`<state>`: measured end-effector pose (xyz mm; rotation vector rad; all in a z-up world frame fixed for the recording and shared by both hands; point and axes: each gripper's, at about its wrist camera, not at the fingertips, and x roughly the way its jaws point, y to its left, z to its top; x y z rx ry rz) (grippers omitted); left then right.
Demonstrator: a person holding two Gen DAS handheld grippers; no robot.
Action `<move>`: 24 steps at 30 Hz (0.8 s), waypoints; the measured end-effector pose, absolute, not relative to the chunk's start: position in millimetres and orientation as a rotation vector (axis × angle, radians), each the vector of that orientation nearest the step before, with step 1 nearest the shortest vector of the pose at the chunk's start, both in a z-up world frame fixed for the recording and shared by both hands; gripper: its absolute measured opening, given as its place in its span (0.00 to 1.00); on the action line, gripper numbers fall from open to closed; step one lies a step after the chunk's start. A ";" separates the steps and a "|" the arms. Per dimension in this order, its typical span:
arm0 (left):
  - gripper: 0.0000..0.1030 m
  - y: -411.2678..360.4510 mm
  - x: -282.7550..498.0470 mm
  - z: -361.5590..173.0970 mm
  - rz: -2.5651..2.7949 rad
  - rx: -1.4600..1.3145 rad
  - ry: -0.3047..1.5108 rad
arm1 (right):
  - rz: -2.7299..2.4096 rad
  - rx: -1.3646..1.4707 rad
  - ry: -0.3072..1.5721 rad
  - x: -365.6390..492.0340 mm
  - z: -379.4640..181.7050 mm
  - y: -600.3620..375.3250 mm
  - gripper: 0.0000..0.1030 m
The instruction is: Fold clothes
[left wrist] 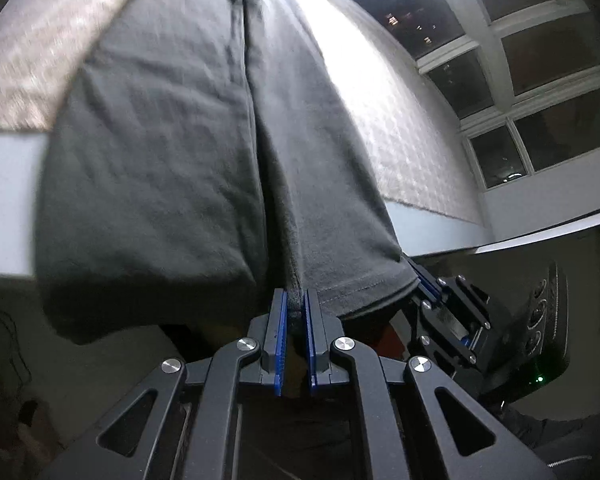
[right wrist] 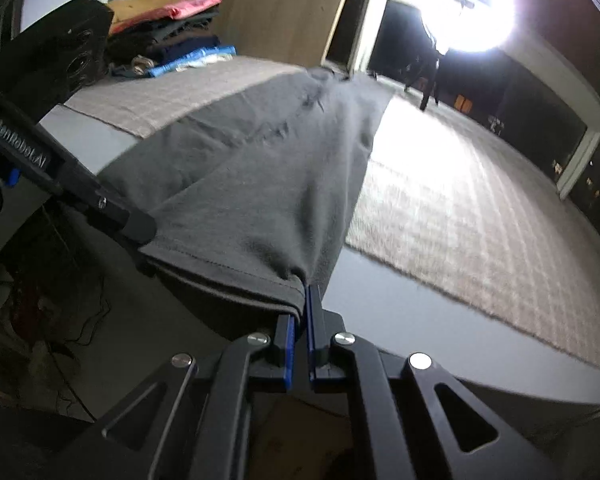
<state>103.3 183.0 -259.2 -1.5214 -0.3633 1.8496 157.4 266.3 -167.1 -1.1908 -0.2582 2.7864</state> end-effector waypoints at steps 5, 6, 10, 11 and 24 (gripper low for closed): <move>0.07 182.7 101.6 -271.2 1.874 -1.554 -0.276 | 2.753 -1.323 -0.335 146.6 -182.9 257.8 0.06; 0.07 181.4 101.6 -277.9 1.871 -1.571 -0.277 | 2.758 -1.311 -0.368 145.6 -181.4 256.9 0.09; 0.07 180.5 104.5 -285.5 1.863 -1.581 -0.262 | 2.755 -1.440 -0.456 159.7 -178.2 253.6 0.18; 0.08 180.6 105.2 -284.1 1.860 -1.583 -0.252 | 2.775 -1.483 -0.411 165.6 -172.7 259.5 0.18; 0.22 187.3 47.6 -216.9 1.956 -1.465 -0.125 | 2.889 -1.355 0.131 9.2 -47.9 414.1 0.21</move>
